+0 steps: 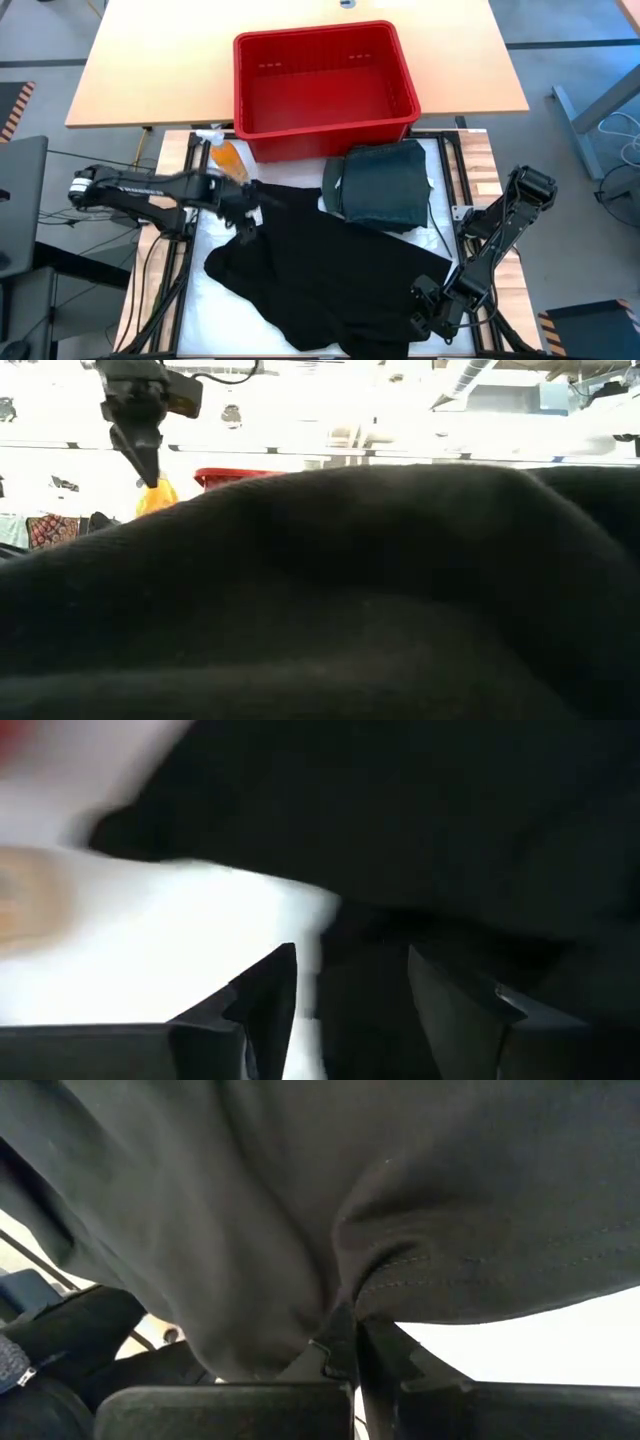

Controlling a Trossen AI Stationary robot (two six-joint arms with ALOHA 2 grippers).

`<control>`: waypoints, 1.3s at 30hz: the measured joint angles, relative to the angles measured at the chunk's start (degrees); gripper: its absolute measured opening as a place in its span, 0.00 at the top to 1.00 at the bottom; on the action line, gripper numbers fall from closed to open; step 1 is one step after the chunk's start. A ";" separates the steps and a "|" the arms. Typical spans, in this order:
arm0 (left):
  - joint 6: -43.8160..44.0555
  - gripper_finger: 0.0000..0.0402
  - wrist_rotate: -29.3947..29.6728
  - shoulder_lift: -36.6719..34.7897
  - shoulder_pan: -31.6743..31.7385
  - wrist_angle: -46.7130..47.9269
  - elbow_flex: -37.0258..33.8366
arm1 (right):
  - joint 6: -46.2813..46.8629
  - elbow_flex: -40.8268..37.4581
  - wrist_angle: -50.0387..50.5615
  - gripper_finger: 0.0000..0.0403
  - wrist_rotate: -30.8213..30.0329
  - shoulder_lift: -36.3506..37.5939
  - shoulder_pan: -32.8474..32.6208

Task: Fold Laundry from Bin
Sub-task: Fold the black shirt from the red laundry bin

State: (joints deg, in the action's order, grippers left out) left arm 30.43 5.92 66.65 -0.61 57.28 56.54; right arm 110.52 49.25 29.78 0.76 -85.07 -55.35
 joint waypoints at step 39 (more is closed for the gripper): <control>14.79 0.98 -3.96 15.76 -10.65 2.27 -11.22 | -5.54 0.02 -1.55 0.95 2.18 0.01 0.58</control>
State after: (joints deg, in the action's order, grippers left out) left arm 45.21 1.97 82.41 -11.26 59.56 45.32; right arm 104.98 49.28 28.23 2.94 -85.05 -54.77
